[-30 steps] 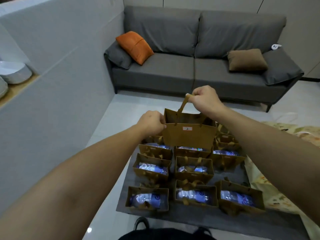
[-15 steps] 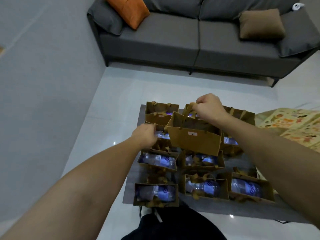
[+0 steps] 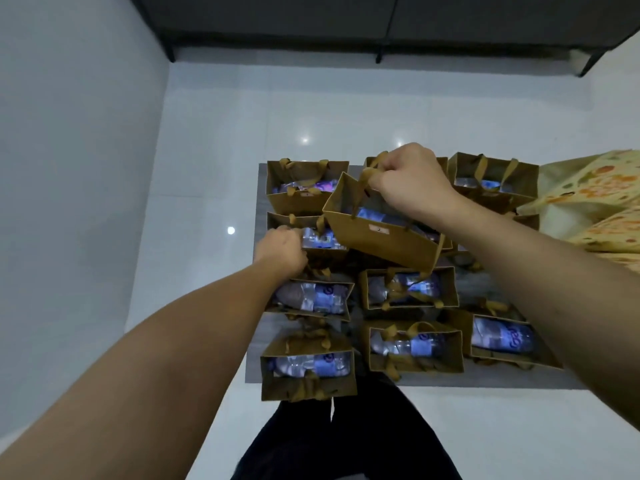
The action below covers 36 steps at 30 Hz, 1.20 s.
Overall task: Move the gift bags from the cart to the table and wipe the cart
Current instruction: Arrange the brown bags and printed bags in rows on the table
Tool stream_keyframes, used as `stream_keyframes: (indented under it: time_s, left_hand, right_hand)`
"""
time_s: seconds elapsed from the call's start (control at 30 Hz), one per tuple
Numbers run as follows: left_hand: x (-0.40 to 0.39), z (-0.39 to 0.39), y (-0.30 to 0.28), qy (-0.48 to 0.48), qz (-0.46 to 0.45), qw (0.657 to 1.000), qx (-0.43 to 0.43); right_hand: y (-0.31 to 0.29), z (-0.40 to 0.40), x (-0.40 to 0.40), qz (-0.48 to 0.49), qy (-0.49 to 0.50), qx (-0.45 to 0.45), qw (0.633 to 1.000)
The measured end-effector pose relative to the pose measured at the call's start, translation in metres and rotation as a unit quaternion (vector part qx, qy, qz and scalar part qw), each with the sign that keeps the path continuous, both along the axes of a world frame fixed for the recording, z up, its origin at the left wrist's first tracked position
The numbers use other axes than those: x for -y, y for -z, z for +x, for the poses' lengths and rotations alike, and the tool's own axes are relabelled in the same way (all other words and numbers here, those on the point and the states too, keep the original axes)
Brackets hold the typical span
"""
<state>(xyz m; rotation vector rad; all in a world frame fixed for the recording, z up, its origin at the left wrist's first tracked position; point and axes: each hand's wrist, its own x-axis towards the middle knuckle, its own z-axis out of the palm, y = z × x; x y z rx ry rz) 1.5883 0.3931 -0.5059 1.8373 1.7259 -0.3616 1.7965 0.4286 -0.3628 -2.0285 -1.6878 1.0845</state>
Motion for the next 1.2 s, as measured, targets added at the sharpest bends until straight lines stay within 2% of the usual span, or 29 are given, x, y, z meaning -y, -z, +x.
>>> stream_keyframes:
  time_s: [0.13,0.23,0.3,0.43,0.6,0.83,1.2]
  left_hand:
    - [-0.006,-0.001,0.008,-0.12,0.01,0.992,0.026]
    - [-0.012,-0.012,0.016,-0.188,0.025,0.982,0.006]
    - [-0.017,-0.018,0.021,-0.221,0.013,0.975,-0.006]
    - [-0.029,-0.026,0.038,-0.274,-0.053,0.96,0.031]
    - [-0.038,-0.037,0.062,-0.273,-0.083,0.955,0.082]
    - [-0.05,-0.063,0.093,-0.224,-0.052,0.972,0.057]
    - [-0.05,-0.138,0.056,-0.234,-0.015,0.972,-0.001]
  right_hand:
    - [0.003,0.0,-0.002,0.007,-0.002,-0.001,1.0]
    - [0.005,-0.002,0.003,0.014,-0.007,-0.002,1.0]
    - [0.008,-0.003,0.008,0.024,-0.007,0.001,1.0]
    - [0.011,-0.01,0.016,0.047,0.009,0.011,0.999]
    - [0.01,-0.024,0.023,0.095,0.058,0.016,0.994]
    - [0.013,-0.045,0.038,0.129,0.095,0.012,0.987]
    - [0.006,-0.09,0.029,0.093,0.081,0.023,0.992]
